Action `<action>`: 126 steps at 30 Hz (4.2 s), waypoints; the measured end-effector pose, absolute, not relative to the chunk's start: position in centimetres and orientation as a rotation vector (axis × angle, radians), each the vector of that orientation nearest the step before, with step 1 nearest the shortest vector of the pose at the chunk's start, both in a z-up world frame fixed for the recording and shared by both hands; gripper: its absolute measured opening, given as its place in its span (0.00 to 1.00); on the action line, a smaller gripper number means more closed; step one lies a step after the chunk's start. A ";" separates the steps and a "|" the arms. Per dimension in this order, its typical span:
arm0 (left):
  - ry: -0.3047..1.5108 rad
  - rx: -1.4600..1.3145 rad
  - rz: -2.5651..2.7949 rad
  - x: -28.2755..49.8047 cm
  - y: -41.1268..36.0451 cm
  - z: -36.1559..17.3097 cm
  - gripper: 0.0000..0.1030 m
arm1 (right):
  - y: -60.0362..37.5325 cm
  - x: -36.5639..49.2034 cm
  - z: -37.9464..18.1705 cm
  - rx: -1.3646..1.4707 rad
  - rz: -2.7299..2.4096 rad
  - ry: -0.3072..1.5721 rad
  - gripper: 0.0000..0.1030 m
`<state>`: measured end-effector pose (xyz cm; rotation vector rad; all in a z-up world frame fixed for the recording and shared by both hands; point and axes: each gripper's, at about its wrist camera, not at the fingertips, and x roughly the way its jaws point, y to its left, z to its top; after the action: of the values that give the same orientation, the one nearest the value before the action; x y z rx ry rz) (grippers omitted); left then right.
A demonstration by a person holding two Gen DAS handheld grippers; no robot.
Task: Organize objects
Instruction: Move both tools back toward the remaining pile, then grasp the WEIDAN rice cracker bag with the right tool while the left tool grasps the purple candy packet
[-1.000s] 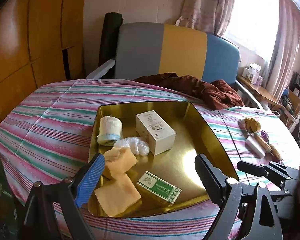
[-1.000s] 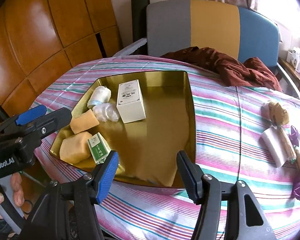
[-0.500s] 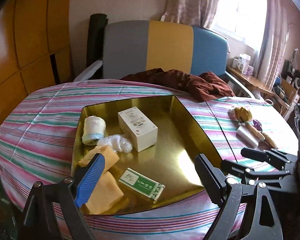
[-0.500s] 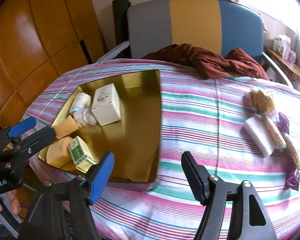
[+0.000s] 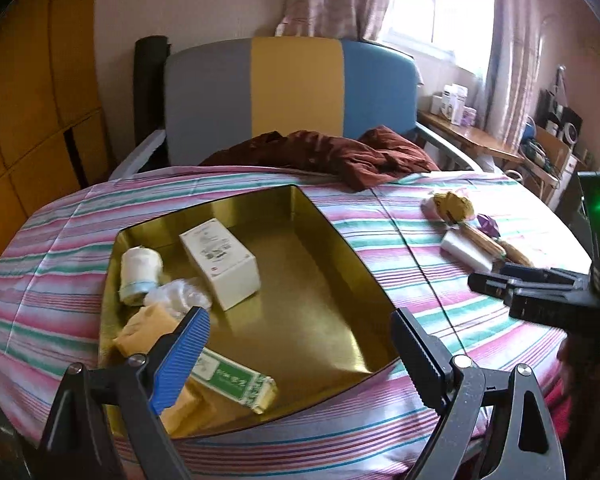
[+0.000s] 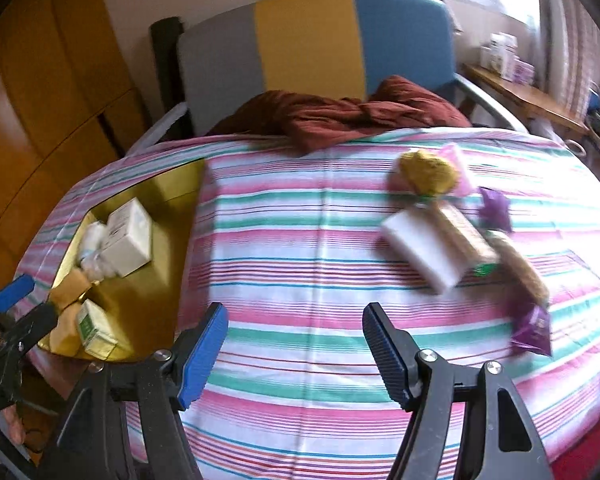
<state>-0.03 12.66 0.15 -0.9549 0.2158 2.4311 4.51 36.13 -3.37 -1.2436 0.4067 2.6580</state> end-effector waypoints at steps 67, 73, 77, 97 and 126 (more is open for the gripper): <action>0.251 -1.091 2.043 -2.5 31.6 -1.0 0.89 | 60.1 4.2 -11.0 -1.484 2.202 0.436 0.69; 0.238 -1.120 2.016 -2.9 33.6 -1.7 0.89 | 60.0 4.5 -10.6 -1.490 2.230 0.462 0.49; 0.238 -1.155 1.983 -3.2 35.3 -2.4 0.87 | 59.9 4.5 -10.5 -1.489 2.219 0.468 0.49; 0.252 -1.381 1.963 -6.2 41.0 -8.1 0.78 | 61.2 5.0 -10.7 -1.500 2.169 0.526 0.49; 0.415 -1.314 1.466 3.6 52.1 -9.4 0.45 | 63.9 7.9 -10.4 -1.422 1.961 0.547 0.49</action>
<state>3.56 52.12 -9.40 -1.3138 0.4149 1.4655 7.89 63.90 -10.43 -1.4216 0.5471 1.9611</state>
